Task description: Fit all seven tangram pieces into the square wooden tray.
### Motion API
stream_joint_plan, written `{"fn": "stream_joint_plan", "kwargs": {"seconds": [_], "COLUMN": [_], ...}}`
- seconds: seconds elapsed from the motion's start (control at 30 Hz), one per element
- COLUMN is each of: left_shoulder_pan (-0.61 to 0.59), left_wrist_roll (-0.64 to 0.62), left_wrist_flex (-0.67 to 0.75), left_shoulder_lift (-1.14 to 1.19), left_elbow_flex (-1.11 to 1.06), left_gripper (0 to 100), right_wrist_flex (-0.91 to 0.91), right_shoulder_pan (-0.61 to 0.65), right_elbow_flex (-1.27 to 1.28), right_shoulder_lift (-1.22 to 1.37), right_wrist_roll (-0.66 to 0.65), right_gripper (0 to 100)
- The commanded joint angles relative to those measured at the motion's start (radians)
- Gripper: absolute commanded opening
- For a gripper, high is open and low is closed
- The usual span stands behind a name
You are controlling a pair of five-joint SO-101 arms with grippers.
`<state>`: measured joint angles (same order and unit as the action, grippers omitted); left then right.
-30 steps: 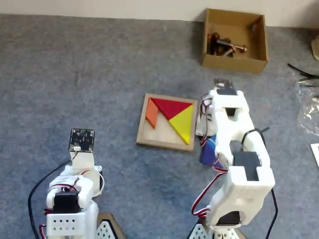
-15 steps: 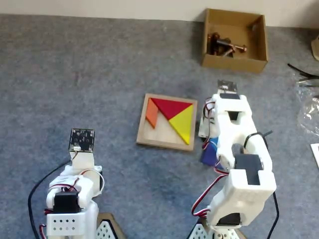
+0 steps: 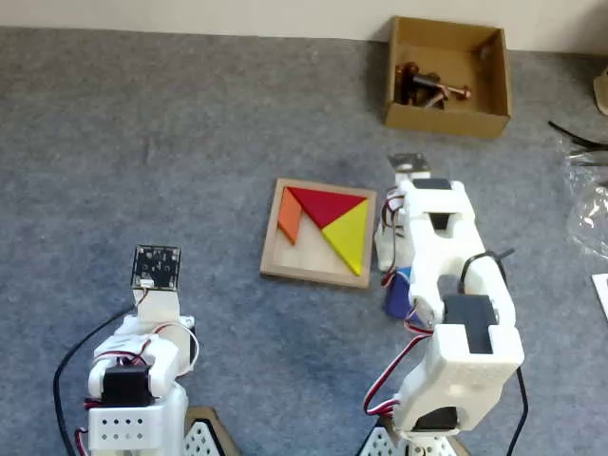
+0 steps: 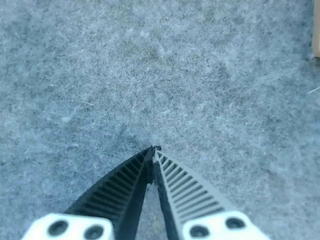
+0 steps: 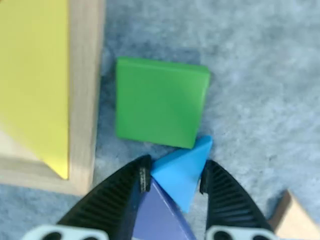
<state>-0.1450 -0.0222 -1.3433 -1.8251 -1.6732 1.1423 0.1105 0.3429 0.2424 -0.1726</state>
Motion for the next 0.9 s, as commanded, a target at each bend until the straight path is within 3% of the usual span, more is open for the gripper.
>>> {"fn": "stream_joint_plan", "kwargs": {"seconds": [0.0,0.3,0.57,0.87], "left_shoulder_pan": [-0.013,-0.013,-0.013,-0.013], "left_wrist_roll": [0.006,0.006,0.006,0.006], "left_wrist_flex": [-0.008,-0.008,-0.008,-0.008], "left_shoulder_lift": [-0.005,-0.005,-0.005,-0.005], "left_elbow_flex": [-0.022,-0.022,-0.022,-0.022], "left_gripper": [1,1,1,1], "right_wrist_flex": [-0.035,-0.035,-0.015,-0.004], "right_shoulder_pan": [0.051,0.064,0.084,0.085], "right_elbow_flex": [0.005,0.004,0.013,0.016], "right_shoulder_lift": [-0.016,-0.035,-0.217,-0.234], "right_wrist_roll": [-0.104,-0.190,-0.192,-0.189], "right_gripper": [13.8,13.8,13.8,13.8]}}
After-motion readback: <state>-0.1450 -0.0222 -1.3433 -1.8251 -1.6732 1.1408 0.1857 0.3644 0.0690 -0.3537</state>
